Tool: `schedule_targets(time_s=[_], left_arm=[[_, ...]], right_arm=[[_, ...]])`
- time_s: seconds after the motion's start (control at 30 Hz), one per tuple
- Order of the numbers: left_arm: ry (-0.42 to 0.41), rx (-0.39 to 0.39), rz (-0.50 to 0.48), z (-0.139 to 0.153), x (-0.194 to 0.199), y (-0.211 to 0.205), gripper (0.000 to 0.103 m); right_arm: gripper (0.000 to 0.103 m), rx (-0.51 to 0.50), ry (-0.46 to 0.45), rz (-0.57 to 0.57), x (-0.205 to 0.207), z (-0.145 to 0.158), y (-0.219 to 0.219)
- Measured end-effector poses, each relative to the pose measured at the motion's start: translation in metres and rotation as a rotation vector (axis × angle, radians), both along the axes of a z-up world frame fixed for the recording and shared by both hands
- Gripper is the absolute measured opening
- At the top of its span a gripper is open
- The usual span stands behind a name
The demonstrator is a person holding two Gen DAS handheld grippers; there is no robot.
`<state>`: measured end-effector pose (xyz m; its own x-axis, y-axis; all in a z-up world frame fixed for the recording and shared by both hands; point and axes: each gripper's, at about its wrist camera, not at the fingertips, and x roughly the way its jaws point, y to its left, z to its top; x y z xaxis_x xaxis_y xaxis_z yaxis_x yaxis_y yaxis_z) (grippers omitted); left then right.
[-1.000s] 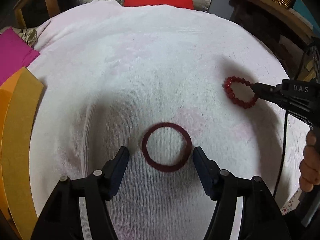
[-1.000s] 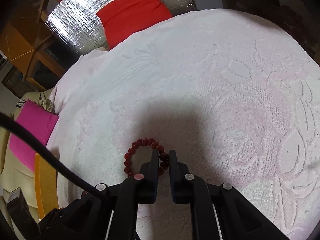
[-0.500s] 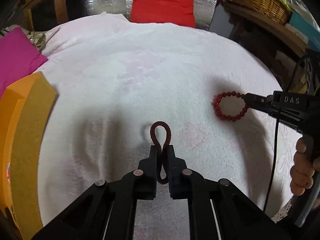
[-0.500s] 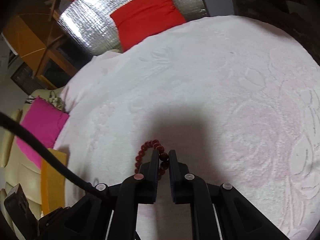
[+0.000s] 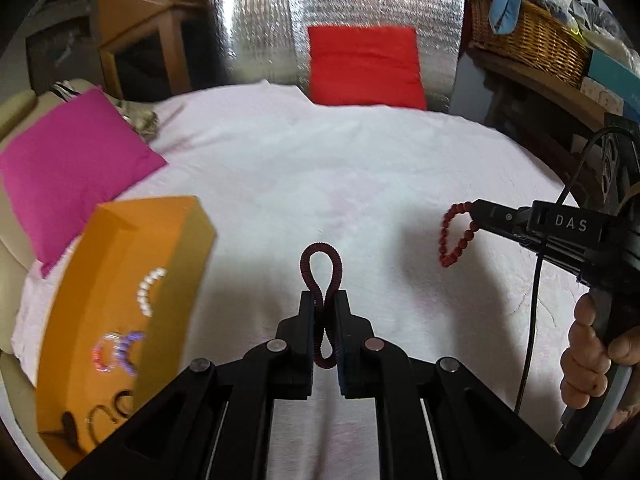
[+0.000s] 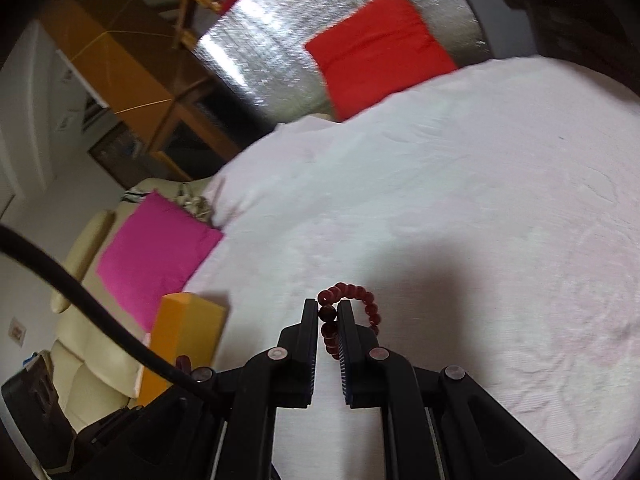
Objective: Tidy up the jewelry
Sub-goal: 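Carry the dark red ring and red bead bracelet over the orange box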
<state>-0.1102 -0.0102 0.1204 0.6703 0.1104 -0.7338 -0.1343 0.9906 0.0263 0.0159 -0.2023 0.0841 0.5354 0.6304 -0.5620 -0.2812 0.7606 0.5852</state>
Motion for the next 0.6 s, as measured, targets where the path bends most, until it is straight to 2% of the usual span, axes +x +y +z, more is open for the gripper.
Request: schedule_targets(time_s=[0.3, 0.6], left_arm=[[-0.043, 0.024, 0.06, 0.02, -0.024, 0.034, 0.009], [-0.057, 0.03, 0.135, 0.026, -0.042, 0.074, 0.009]], right_arm=[[0.011, 0.048, -0.08, 0.098, -0.022, 0.022, 0.053], [0.011, 0.082, -0.145, 0.204, -0.045, 0.038, 0.104]])
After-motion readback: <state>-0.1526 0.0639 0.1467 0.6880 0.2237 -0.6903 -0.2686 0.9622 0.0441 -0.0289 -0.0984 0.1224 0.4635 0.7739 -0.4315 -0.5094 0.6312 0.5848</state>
